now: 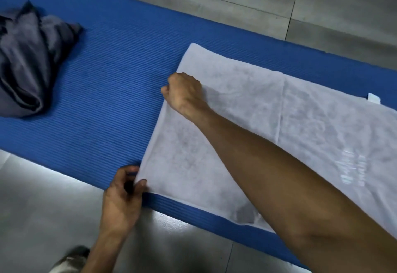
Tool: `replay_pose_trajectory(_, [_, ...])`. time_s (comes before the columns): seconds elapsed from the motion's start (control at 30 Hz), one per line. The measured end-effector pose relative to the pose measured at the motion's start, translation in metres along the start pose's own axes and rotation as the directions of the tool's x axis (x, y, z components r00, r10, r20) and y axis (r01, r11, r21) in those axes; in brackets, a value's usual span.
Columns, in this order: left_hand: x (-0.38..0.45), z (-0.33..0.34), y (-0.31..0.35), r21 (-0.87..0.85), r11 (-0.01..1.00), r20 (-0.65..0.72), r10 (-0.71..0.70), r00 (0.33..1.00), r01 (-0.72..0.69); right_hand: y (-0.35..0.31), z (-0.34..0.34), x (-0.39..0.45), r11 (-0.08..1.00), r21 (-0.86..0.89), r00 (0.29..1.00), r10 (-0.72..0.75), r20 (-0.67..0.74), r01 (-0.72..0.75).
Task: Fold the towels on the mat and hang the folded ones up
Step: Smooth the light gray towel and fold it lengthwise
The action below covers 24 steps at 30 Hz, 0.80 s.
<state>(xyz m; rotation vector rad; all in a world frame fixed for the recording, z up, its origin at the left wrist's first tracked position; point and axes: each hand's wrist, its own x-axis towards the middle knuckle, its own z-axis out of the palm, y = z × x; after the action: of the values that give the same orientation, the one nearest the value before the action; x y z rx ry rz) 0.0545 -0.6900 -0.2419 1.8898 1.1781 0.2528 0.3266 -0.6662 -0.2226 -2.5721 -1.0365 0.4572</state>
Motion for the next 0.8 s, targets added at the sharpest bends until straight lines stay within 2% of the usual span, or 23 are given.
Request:
replay_pose_trajectory(0.07, [0.015, -0.013, -0.012, 0.070, 0.998, -0.043, 0.000, 0.999, 0.003, -0.010, 0.004, 0.015, 0.996, 0.007, 0.994, -0.087, 0.070, 0.087])
replay_pose_trajectory(0.17, [0.031, -0.026, -0.022, 0.145, 0.989, -0.036, -0.014, 0.999, 0.019, -0.009, 0.008, 0.022, 0.978, 0.030, 0.968, -0.210, 0.139, 0.208])
replay_pose_trajectory(0.27, [0.035, -0.029, -0.024, 0.154, 0.986, -0.005, -0.065, 0.998, 0.065, 0.019, 0.010, 0.000, 0.941, 0.026, 0.941, -0.339, 0.022, 0.338])
replay_pose_trajectory(0.3, [0.034, -0.028, -0.023, 0.195, 0.978, -0.023, -0.066, 0.998, 0.069, 0.036, 0.010, -0.011, 0.921, 0.020, 0.921, -0.387, -0.044, 0.389])
replay_pose_trajectory(0.37, [0.029, -0.024, -0.016, 0.377, 0.926, -0.082, 0.034, 0.996, -0.001, 0.074, 0.008, -0.028, 0.905, -0.033, 0.884, -0.421, -0.201, 0.424])
replay_pose_trajectory(0.43, [0.016, -0.011, -0.001, 0.477, 0.866, -0.039, 0.196, 0.980, -0.154, 0.113, -0.005, -0.036, 0.959, -0.077, 0.898, -0.284, -0.337, 0.274])
replay_pose_trajectory(0.5, [-0.008, 0.019, 0.026, 0.386, 0.874, 0.106, 0.276, 0.955, -0.295, 0.147, -0.029, -0.041, 0.997, -0.079, 0.915, -0.012, -0.402, -0.022])
replay_pose_trajectory(0.57, [-0.038, 0.059, 0.051, 0.332, 0.831, 0.272, 0.368, 0.889, -0.446, 0.178, -0.048, -0.042, 0.960, -0.001, 0.882, 0.258, -0.395, -0.282])
replay_pose_trajectory(0.6, [-0.053, 0.080, 0.060, 0.350, 0.780, 0.345, 0.408, 0.845, -0.520, 0.188, -0.054, -0.042, 0.929, 0.115, 0.865, 0.370, -0.338, -0.352])
replay_pose_trajectory(0.63, [-0.067, 0.099, 0.067, 0.379, 0.728, 0.415, 0.419, 0.808, -0.572, 0.196, -0.058, -0.042, 0.877, 0.290, 0.858, 0.453, -0.241, -0.382])
replay_pose_trajectory(0.7, [-0.085, 0.126, 0.075, 0.466, 0.657, 0.508, 0.350, 0.787, -0.592, 0.202, -0.062, -0.041, 0.711, 0.605, 0.872, 0.487, -0.054, -0.359])
replay_pose_trajectory(0.8, [-0.093, 0.142, 0.073, 0.521, 0.629, 0.508, 0.315, 0.802, -0.577, 0.201, -0.073, -0.042, 0.581, 0.753, 0.919, 0.386, 0.079, -0.309])
